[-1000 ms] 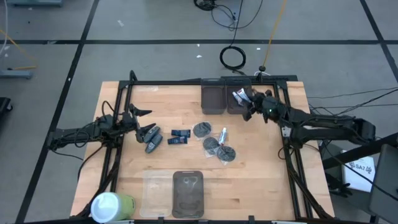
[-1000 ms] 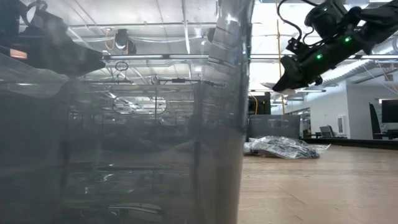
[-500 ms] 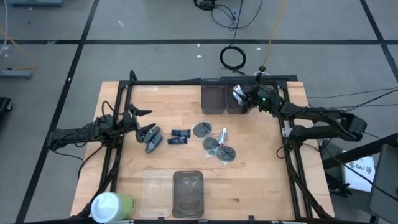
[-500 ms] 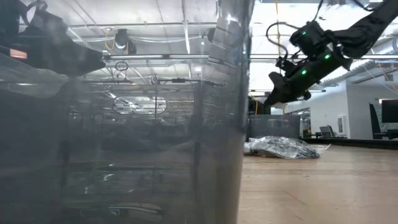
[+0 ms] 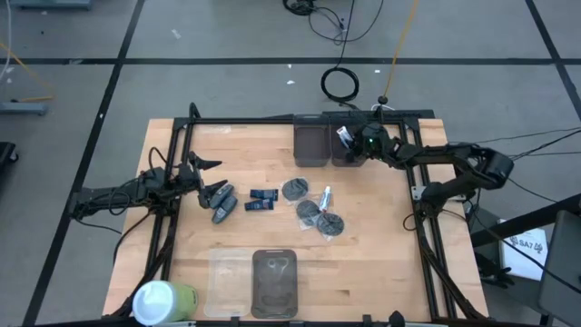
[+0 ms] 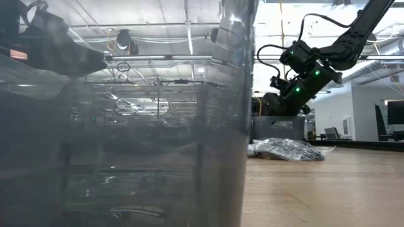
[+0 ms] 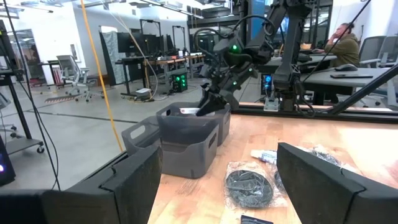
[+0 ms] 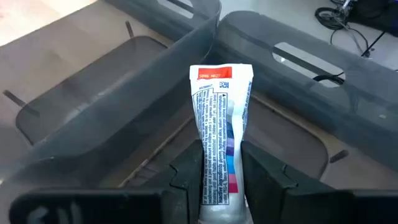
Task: Pick & Place Travel size toiletries
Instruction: Put the right toothpaste into the top right black bin, then put the toothpaste into the top right black bin
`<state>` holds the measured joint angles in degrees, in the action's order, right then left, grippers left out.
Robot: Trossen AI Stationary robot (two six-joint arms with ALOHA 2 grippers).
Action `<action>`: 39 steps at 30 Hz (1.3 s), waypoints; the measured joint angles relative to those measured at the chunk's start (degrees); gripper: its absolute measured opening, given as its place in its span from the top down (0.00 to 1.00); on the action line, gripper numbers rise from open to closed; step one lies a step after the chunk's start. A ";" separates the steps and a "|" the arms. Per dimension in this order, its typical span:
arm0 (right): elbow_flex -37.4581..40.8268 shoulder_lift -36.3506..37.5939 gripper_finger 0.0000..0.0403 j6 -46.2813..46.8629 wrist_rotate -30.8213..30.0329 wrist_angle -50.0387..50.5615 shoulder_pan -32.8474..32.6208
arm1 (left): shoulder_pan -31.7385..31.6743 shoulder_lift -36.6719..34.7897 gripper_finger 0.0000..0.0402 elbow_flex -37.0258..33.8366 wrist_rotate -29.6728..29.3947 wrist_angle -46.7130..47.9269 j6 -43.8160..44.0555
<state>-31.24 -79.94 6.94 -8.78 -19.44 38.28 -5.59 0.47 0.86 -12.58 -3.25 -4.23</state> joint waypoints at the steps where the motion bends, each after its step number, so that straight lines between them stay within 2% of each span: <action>1: 0.00 -0.17 0.78 -0.04 -0.04 -0.15 0.00 | -0.01 0.00 0.23 0.00 0.02 -0.02 0.00; 17: 0.00 -0.28 0.77 -0.62 -0.02 -0.07 0.00 | 0.01 0.00 0.23 0.00 0.02 0.00 0.00; 27: 0.00 -0.25 0.61 -1.66 0.04 -0.04 0.00 | 0.00 0.00 0.23 0.00 0.01 0.00 0.00; 33: 0.00 -0.22 0.55 -1.65 0.10 -0.88 -0.11 | -0.01 0.00 0.23 0.00 0.00 0.00 0.00; 39: 0.00 0.54 0.55 -0.26 7.52 -3.29 -0.11 | 0.00 0.00 0.23 0.00 0.00 -0.01 0.00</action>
<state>-31.24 -79.40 6.68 -1.26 -22.74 38.17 -5.60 0.47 0.86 -12.58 -3.26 -4.23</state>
